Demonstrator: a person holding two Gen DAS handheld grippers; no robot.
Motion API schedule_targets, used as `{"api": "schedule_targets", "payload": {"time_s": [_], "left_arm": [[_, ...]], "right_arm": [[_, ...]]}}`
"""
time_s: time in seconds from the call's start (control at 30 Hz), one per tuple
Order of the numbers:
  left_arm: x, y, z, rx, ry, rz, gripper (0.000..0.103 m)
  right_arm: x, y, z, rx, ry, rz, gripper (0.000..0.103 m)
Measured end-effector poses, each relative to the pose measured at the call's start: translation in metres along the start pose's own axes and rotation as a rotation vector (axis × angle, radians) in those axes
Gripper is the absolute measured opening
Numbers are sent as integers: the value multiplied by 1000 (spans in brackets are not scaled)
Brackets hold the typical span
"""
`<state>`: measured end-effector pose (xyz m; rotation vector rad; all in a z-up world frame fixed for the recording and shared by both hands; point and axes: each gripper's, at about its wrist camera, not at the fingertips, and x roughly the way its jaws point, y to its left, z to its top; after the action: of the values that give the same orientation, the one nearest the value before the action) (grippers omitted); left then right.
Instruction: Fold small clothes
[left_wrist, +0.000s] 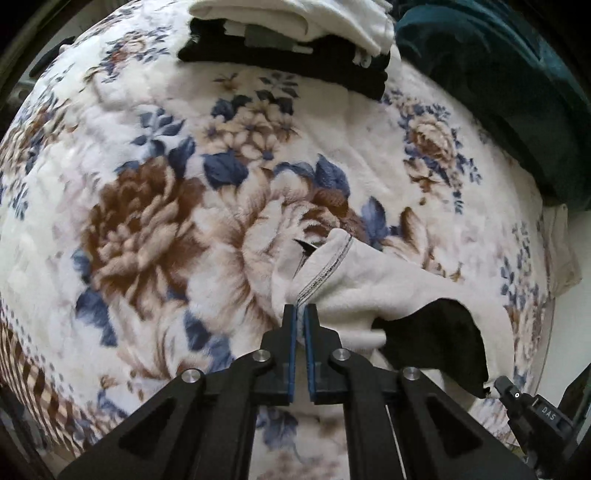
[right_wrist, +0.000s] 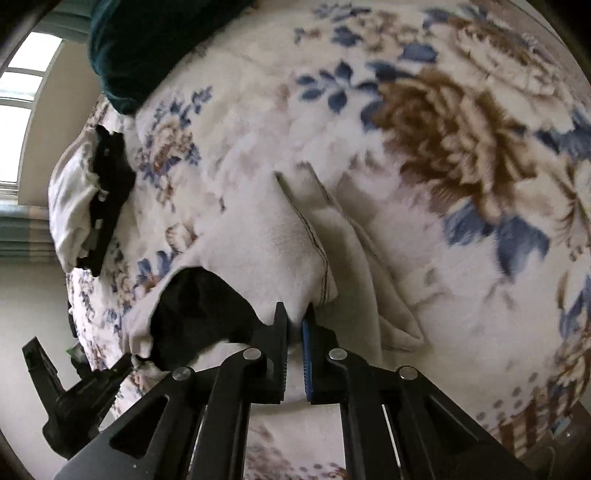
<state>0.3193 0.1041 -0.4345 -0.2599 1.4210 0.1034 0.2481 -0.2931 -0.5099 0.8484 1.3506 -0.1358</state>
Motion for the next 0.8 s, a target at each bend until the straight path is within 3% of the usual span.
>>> {"api": "schedule_targets", "payload": {"time_s": [0.17, 0.3, 0.4, 0.5, 0.57, 0.63, 0.7, 0.8], "left_arm": [[9, 16, -15, -53, 46, 6, 2], [37, 23, -23, -51, 86, 49, 3], [54, 28, -24, -88, 119, 9, 4], [55, 40, -26, -184, 133, -85, 7], [54, 51, -32, -262, 144, -141, 11], [55, 63, -40, -350, 149, -180, 27], [57, 74, -46, -435, 160, -224, 35], [54, 86, -56, -533, 166, -275, 44]], "right_arm": [[-21, -9, -1, -18, 24, -5, 7], [-9, -23, -3, -31, 90, -53, 7], [11, -37, -3, 15, 142, -39, 7], [33, -50, -2, 75, 201, 6, 9], [40, -55, -2, 92, 220, 18, 16], [42, -59, -6, 112, 226, 33, 36], [43, -62, -11, 130, 223, 52, 46], [44, -61, -15, 145, 224, 34, 51]]}}
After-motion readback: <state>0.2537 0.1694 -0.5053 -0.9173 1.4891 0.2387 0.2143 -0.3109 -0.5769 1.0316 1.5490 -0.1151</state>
